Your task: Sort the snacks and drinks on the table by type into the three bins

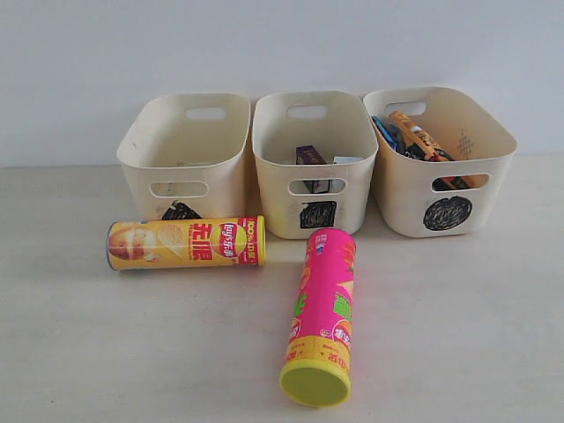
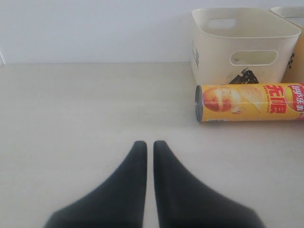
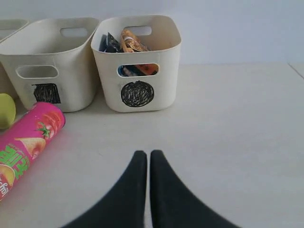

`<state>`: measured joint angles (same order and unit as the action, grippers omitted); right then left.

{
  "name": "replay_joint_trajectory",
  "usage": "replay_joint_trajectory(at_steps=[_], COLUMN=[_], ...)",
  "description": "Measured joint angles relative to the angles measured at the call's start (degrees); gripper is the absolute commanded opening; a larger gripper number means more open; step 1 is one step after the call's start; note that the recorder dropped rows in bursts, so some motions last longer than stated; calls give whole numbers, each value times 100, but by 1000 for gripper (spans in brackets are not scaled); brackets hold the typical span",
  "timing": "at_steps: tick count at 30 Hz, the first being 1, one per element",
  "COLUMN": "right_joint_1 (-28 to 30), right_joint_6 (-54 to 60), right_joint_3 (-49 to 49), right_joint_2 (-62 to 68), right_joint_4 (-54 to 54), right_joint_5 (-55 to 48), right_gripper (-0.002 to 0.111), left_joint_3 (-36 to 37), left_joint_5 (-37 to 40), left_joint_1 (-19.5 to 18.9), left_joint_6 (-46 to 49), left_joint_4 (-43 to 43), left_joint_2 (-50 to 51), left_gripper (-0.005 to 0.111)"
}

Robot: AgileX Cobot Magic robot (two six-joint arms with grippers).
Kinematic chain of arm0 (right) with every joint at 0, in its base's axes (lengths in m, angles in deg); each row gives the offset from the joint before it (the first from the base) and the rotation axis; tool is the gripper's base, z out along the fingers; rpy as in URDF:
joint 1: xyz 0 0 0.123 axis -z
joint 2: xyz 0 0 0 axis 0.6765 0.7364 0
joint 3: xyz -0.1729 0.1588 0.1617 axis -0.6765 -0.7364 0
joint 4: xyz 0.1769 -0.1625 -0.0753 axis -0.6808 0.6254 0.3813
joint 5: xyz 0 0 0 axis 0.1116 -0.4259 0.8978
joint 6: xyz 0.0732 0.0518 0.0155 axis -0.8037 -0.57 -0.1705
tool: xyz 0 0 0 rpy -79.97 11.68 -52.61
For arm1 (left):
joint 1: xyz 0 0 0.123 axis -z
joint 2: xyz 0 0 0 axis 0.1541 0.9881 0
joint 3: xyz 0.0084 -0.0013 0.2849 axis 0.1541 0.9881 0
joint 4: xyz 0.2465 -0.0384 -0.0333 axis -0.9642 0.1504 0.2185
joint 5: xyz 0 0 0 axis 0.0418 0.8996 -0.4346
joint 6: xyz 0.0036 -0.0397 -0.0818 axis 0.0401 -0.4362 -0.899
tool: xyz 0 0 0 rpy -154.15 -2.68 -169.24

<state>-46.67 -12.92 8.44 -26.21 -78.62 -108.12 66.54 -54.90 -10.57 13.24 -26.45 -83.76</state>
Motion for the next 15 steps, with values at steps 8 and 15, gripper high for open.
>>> replay_joint_trajectory(at_steps=[8, 15], right_joint_1=[0, 0], right_joint_6=[104, 181], right_joint_3=[-320, -710], right_joint_2=[-23, -23], right_joint_4=[0, -11], right_joint_5=[382, 776], right_gripper=[0, 0], left_joint_3=[0, 0], left_joint_5=[0, 0], left_joint_1=[0, 0], left_joint_6=[0, 0], left_joint_4=[0, 0], left_joint_2=[0, 0], left_gripper=[4, 4])
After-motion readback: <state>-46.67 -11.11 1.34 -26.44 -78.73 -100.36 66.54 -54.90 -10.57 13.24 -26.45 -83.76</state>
